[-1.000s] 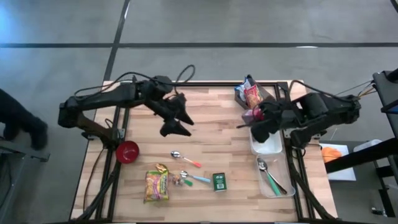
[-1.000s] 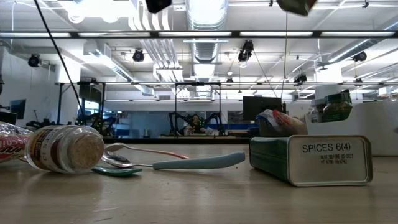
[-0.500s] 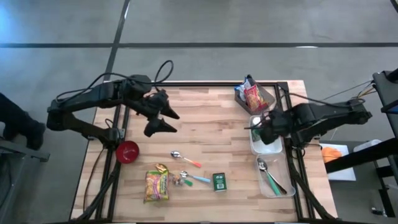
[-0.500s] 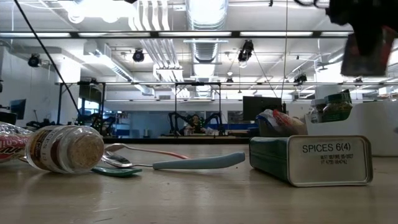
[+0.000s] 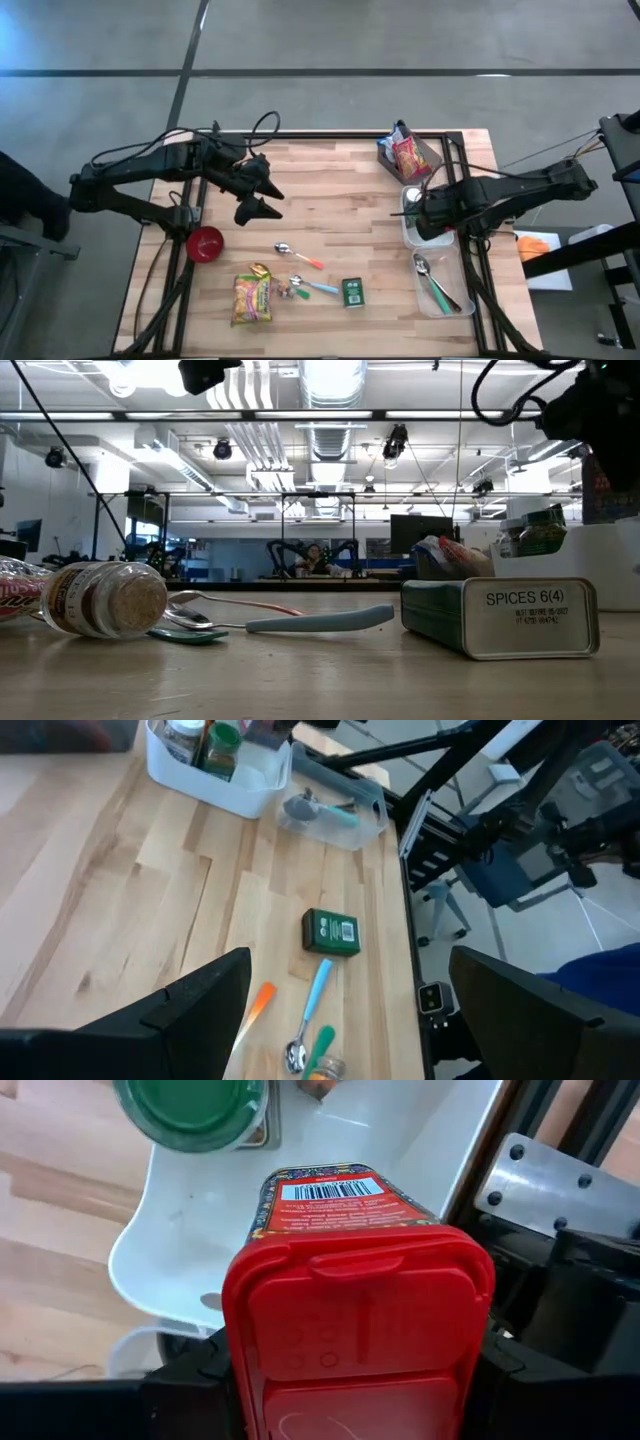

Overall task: Pick & Place Food Item
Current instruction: Put the red seasoning can into the white bin

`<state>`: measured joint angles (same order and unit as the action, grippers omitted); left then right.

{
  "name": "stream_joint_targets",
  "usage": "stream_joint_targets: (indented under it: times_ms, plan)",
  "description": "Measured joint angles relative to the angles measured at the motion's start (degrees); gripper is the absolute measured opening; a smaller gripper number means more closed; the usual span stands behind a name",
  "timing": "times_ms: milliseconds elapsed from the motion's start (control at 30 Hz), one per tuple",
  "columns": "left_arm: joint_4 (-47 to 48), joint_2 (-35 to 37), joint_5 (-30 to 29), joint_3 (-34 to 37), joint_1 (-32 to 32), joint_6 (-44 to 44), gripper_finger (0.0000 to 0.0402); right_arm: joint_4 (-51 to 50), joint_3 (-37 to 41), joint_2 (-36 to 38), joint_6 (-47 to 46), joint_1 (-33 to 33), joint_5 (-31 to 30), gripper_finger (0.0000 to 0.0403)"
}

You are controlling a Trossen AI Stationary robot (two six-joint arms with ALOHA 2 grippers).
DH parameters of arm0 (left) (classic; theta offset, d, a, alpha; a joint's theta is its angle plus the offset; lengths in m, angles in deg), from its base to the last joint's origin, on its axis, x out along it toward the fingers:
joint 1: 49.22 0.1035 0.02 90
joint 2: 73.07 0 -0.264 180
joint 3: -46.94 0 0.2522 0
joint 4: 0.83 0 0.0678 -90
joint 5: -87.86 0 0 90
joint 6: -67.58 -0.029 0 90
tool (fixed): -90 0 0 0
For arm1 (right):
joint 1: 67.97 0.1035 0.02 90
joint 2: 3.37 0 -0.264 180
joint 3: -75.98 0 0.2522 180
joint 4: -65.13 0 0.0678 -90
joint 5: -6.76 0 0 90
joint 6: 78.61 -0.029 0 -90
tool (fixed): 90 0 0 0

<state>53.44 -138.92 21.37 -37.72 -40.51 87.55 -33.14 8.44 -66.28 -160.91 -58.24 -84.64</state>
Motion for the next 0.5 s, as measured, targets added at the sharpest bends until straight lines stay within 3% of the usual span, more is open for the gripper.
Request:
stream_joint_targets:
  times_ms: [500]
  plan:
    - [-1.5,0.9,0.0,0.1,0.0,0.0,0.0342,6.0,3.8,-6.6,9.7,-8.8,-1.1,0.0199]
